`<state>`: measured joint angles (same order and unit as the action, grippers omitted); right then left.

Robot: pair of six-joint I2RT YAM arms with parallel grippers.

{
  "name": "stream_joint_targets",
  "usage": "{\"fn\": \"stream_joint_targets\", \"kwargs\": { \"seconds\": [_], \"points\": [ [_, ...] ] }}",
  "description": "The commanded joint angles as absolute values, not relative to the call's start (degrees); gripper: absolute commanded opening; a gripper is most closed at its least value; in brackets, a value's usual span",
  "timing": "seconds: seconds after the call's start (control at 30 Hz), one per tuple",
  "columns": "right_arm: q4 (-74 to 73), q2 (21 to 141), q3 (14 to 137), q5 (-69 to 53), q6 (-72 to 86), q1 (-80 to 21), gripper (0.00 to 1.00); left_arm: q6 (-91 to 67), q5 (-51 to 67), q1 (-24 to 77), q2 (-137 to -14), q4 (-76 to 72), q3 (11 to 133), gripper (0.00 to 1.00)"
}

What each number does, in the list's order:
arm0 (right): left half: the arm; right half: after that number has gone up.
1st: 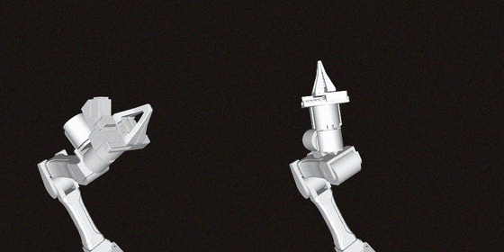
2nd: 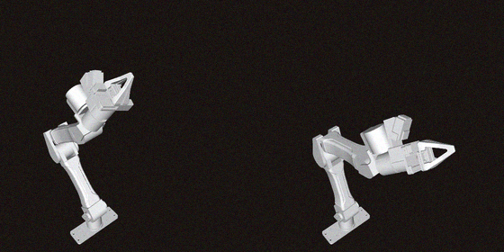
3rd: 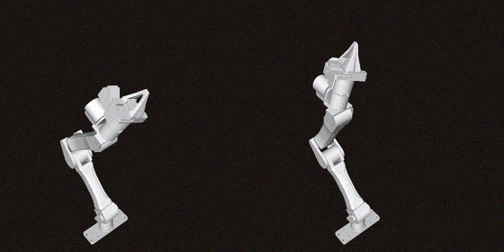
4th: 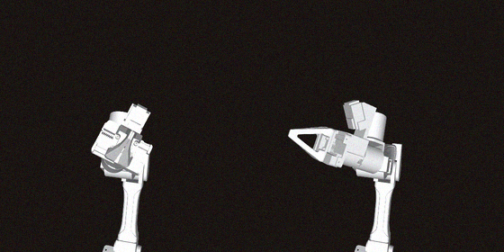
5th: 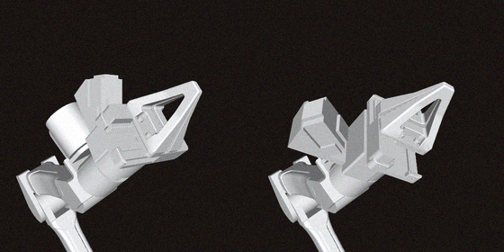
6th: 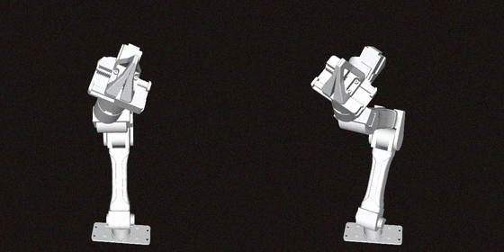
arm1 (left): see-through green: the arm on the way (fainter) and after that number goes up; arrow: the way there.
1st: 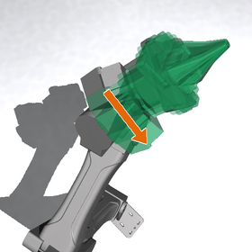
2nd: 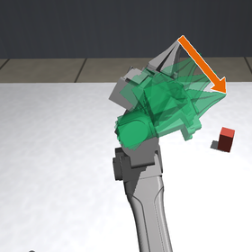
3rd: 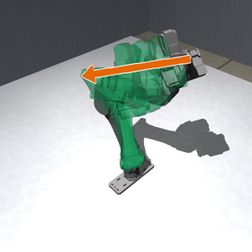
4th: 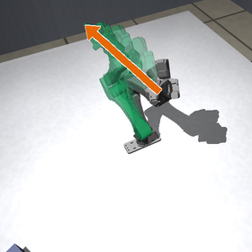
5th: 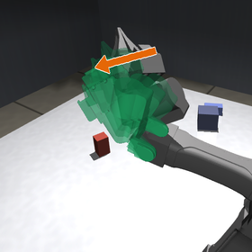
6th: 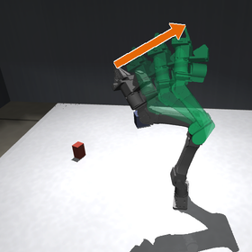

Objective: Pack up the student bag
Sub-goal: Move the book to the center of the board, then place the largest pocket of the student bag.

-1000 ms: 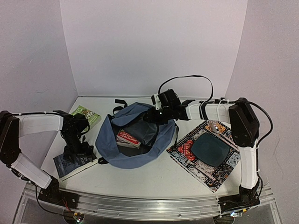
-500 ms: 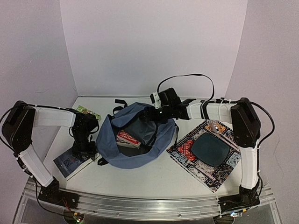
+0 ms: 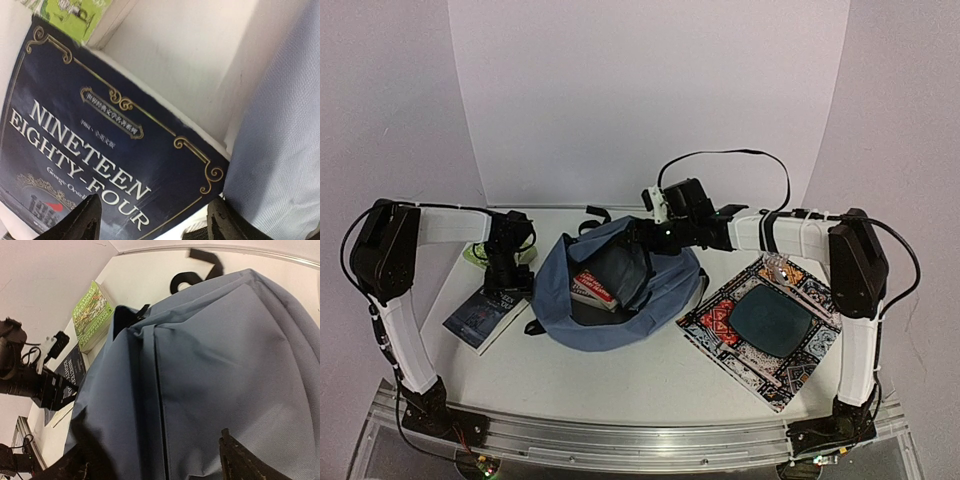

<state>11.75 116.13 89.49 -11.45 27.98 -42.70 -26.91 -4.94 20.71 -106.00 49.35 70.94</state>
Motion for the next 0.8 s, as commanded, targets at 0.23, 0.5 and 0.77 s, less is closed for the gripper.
{"fn": "stream_joint_targets", "kwargs": {
  "seconds": [0.23,0.5,0.77],
  "points": [
    [14.44,110.23,88.55,-18.23,24.0,-42.98,0.92,-20.91,-11.29,23.04,-98.85,52.11,62.22,0.8],
    [17.29,108.06,85.8,-20.39,24.0,-43.04,0.94,-19.81,-19.11,27.53,-104.51,52.87,63.84,0.69],
    [17.77,105.69,83.94,-20.49,22.83,-43.07,0.97,-20.98,-20.11,28.26,-107.94,52.86,64.54,0.39]
  ]
}}
